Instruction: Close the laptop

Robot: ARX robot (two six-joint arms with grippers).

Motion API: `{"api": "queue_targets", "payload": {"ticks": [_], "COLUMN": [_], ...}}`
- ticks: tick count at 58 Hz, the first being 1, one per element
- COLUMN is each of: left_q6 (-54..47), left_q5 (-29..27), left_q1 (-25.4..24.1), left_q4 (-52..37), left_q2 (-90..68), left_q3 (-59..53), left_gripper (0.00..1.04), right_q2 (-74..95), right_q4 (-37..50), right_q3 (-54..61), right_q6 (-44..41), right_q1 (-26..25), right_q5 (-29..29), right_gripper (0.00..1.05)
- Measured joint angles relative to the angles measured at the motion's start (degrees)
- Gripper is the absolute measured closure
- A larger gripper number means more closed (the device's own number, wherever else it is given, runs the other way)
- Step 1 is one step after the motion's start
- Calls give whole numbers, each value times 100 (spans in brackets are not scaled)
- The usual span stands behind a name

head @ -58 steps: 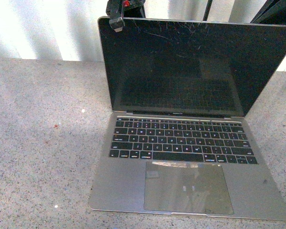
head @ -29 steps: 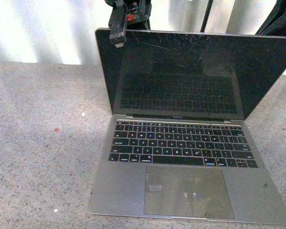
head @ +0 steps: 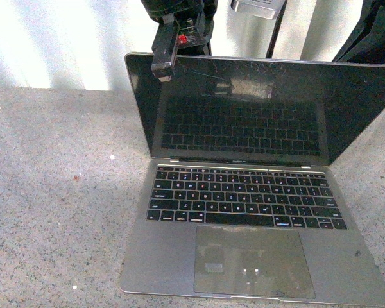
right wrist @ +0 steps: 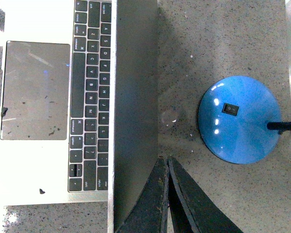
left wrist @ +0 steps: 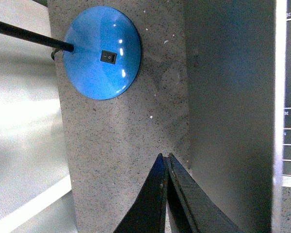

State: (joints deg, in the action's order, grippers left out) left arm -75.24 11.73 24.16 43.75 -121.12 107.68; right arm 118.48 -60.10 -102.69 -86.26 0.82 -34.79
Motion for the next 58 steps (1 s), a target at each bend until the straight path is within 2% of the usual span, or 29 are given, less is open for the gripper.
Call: {"api": "queue_targets", "payload": {"ticks": [58], "left_q6": [-164], "left_q5": [48], "left_q1": [249], "left_q4": [-466], "left_q2": [433], "left_q3": [-1060], "left_gripper": [101], "right_q2": [-313], "right_q4": [201], "right_q3": [966], "right_q6": [79], "right_q1": [109], "right_q5": [22], "right_gripper": [102]}}
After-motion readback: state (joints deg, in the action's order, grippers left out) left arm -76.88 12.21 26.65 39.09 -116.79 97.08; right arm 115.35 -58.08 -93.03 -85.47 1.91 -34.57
